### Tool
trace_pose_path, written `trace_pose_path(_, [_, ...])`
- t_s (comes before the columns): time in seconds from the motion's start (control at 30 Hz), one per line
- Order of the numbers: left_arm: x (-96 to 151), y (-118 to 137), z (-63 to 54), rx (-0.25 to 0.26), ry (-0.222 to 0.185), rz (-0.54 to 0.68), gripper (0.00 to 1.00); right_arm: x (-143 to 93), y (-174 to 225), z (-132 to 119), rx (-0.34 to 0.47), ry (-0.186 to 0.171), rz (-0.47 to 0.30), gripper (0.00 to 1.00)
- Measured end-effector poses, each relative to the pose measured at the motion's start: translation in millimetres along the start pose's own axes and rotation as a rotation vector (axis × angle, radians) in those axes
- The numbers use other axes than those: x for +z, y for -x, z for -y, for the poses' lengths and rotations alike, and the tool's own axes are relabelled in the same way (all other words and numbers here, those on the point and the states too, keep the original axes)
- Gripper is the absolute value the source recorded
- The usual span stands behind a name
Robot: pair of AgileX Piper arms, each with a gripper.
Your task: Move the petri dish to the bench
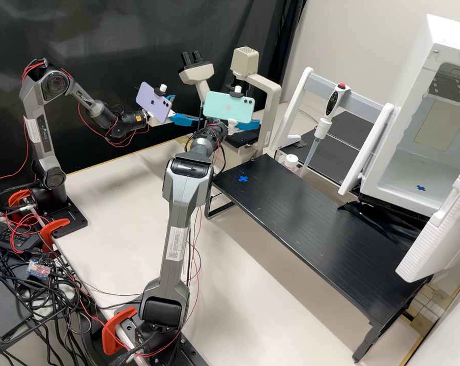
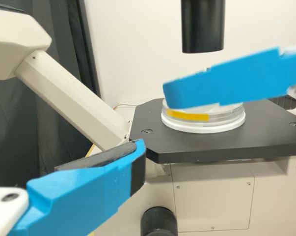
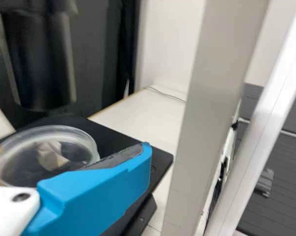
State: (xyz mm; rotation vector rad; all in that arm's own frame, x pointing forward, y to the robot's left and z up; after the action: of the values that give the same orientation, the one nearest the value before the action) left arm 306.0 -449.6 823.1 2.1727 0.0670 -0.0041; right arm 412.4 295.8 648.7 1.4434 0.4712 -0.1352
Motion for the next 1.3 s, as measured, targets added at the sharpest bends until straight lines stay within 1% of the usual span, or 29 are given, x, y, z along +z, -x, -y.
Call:
trace_pose_path(0.13, [0.0, 0.0, 0.0, 0.0, 0.0, 0.0, 1.0, 5.5, -8.9, 7.9, -0.012, 0.016, 0.027, 1.0])
trace_pose_path(0.2, [0.0, 0.0, 0.0, 0.0, 0.0, 0.0, 1.0, 9.2, -12.0, 13.8, -0.033, 0.01, 0.039, 1.0])
trace_pose_path(0.27, [0.0, 0.0, 0.0, 0.0, 0.0, 0.0, 1.0, 10.2, -13.8, 17.2, -0.041, -0.008, 0.045, 1.0])
trace_pose_path(0.43, [0.0, 0.0, 0.0, 0.0, 0.0, 0.0, 1.0, 11.5, -14.9, 23.3, -0.055, -0.015, 0.053, 1.0])
trace_pose_path(0.47, [0.0, 0.0, 0.0, 0.0, 0.0, 0.0, 1.0, 11.5, -15.0, 23.9, -0.056, -0.014, 0.053, 0.0])
trace_pose_path(0.7, [0.0, 0.0, 0.0, 0.0, 0.0, 0.0, 1.0, 11.4, -15.1, 25.1, -0.058, -0.013, 0.053, 0.0])
trace_pose_path(0.83, [0.0, 0.0, 0.0, 0.0, 0.0, 0.0, 1.0, 12.0, -15.0, 25.8, -0.066, -0.025, 0.06, 0.0])
trace_pose_path(0.9, [0.0, 0.0, 0.0, 0.0, 0.0, 0.0, 1.0, 12.6, -15.0, 26.0, -0.069, -0.015, 0.066, 0.0])
trace_pose_path(1.0, [0.0, 0.0, 0.0, 0.0, 0.0, 0.0, 1.0, 13.3, -14.9, 26.5, -0.074, -0.022, 0.075, 0.0])
trace_pose_path(1.1, [0.0, 0.0, 0.0, 0.0, 0.0, 0.0, 1.0, 13.8, -14.8, 26.8, -0.077, -0.01, 0.079, 0.0])
trace_pose_path(1.13, [0.0, 0.0, 0.0, 0.0, 0.0, 0.0, 1.0, 13.7, -14.7, 27.4, -0.081, -0.018, 0.081, 0.0])
trace_pose_path(1.2, [0.0, 0.0, 0.0, 0.0, 0.0, 0.0, 1.0, 12.9, -14.4, 29.1, -0.096, -0.011, 0.077, 0.0])
trace_pose_path(1.3, [0.0, 0.0, 0.0, 0.0, 0.0, 0.0, 1.0, 12.8, -14.3, 30.0, -0.103, -0.01, 0.079, 0.0])
